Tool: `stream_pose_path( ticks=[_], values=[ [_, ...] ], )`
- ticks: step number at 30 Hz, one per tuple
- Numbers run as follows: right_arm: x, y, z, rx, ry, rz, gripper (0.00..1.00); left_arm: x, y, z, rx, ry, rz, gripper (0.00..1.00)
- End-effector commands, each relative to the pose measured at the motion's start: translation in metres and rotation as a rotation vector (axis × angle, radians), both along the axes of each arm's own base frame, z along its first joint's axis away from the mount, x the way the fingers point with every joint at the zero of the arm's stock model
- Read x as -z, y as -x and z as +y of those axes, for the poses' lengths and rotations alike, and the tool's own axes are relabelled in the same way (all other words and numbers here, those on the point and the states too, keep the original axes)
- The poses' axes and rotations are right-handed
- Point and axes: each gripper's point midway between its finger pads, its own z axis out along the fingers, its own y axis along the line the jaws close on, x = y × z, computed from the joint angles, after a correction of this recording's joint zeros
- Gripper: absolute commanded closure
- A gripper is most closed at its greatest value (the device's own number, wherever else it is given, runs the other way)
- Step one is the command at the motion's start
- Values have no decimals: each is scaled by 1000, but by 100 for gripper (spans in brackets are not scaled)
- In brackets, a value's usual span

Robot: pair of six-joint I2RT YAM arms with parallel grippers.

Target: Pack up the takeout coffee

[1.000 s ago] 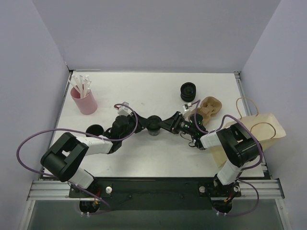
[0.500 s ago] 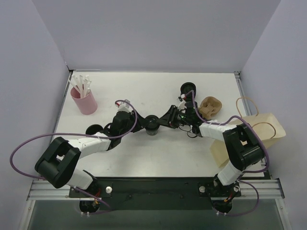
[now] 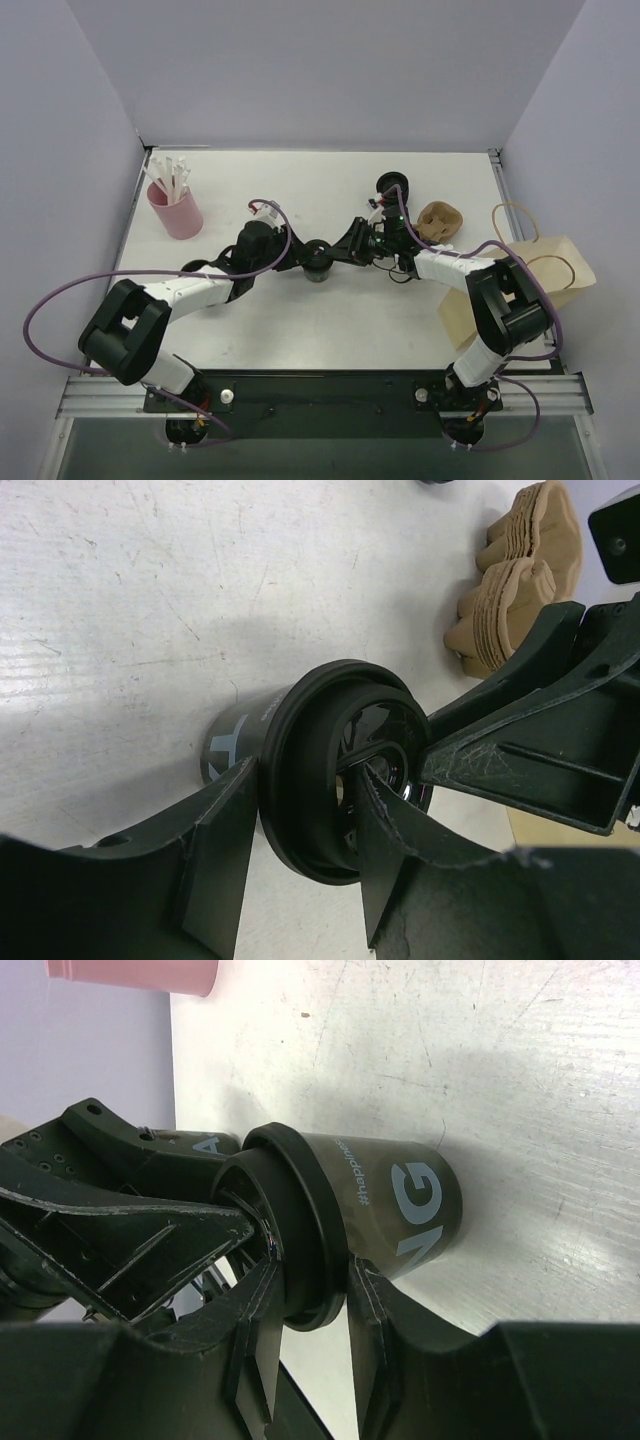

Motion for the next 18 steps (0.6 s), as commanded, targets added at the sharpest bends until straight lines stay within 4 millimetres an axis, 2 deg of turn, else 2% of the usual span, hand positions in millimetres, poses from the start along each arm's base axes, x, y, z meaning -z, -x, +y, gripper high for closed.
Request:
stream_pose_path(
  ticks=[1,9,15,18],
  values=[
    [53,29,-11,-23,155,148,80,94,76,21,168,-209,334,50],
    [51,28,-8,-28,149,145,80,95,75,12,203,-184,341,47],
    [46,25,-6,-21,129,140,79,103,79,13,210,-198,362,47],
    [41,22,-5,-17,114,135,76,109,82,18,202,-219,374,47]
  ],
)
